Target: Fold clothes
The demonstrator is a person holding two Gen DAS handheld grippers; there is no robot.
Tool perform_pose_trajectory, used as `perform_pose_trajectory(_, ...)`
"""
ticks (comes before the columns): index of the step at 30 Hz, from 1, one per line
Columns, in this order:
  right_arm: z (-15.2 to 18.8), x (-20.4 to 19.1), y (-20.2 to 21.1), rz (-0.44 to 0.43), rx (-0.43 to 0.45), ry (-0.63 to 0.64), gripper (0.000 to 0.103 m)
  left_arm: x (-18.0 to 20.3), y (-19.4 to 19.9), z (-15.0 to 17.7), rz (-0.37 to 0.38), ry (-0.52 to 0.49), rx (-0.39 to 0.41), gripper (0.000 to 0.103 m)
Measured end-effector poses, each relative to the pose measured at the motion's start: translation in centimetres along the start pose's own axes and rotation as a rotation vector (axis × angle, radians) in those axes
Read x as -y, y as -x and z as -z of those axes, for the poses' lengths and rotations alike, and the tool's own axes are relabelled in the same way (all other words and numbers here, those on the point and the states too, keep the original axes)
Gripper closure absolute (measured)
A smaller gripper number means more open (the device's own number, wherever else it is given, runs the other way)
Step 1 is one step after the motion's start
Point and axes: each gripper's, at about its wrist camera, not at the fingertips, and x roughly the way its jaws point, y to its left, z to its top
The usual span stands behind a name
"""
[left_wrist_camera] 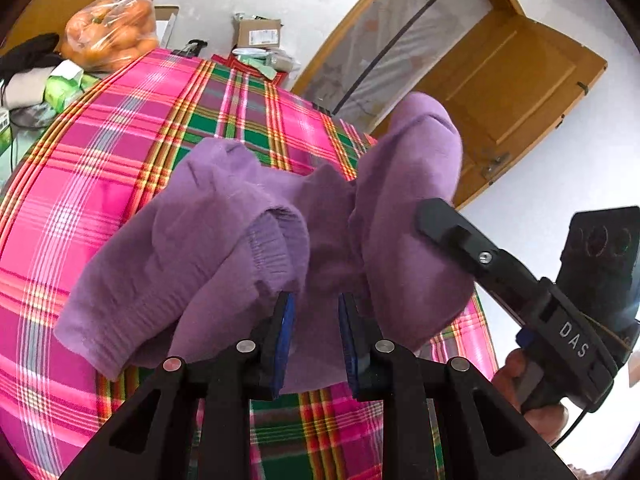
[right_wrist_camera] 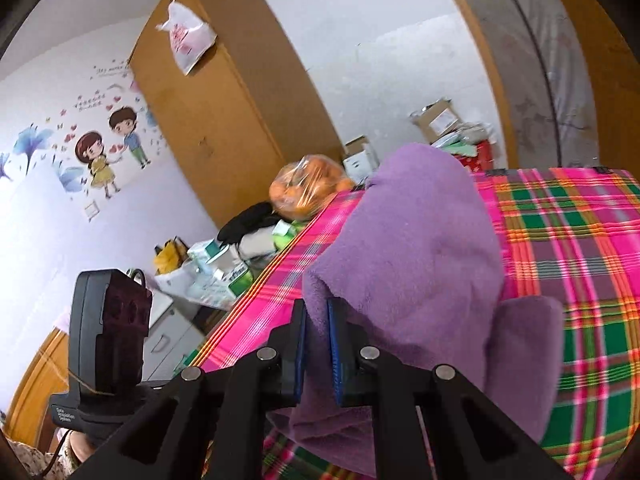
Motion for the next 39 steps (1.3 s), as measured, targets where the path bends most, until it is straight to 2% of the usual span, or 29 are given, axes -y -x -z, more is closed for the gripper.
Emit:
perform_pose_trajectory(7,1.0,-1.3,-3.0,-0.05,-0.076,0.007,0.092,-2.0,0.4,0.3,-0.018,0.048,0.014,0.079)
perform_pose_trajectory(8,1.1,-1.5,-3.4,-0.06,-0.086,0.006,0.094,-2.2,0.5,0.3,-0.019,0.054,0.016,0.079)
perform_pose_trajectory(10,1.2,-1.9,-4.2,-0.08,-0.103,0.008,0.103,-2.6,0.7,0.3,-0.023,0.066,0.02,0.079)
perform_pose_trajectory(14,1.4,-2.7,-5.3,-0.085,-0.124,0.03,0.103,-3.6,0.7,0.4,-0.035,0.087,0.023,0.079)
perform_pose_trajectory(21,1.4,-1.6,-5.2,-0.07,-0.146,-0.027,0.101,-4.1,0.9,0.7,-0.034,0.101,0.022,0.079)
perform_pose_trajectory(25,0.6,0.0,-2.9,-0.094,-0.1,-0.09,0.101,-4.3,1.7,1.0,-0.037,0.109,0.039,0.079)
perform_pose_trajectory(29,-0.2,3.1,0.4,-0.012,-0.026,-0.131,0.098,-4.5,2.6,1.0,-0.049,0.12,0.062,0.079)
perform_pose_trajectory(32,-0.2,6.2,1.9,0.065,-0.01,-0.203,0.093,-4.6,3.4,1.2,-0.047,0.124,0.076,0.079)
perform_pose_trajectory(36,0.8,9.4,3.1,0.167,-0.021,-0.247,0.09,-4.0,3.4,0.9,-0.045,0.116,0.08,0.069)
perform_pose_trajectory(37,1.1,10.0,3.2,0.187,-0.029,-0.254,0.088,-3.9,3.3,1.0,-0.044,0.113,0.076,0.069)
perform_pose_trajectory(39,1.8,11.4,3.5,0.247,-0.051,-0.272,0.076,-3.6,3.2,1.0,-0.044,0.109,0.066,0.067)
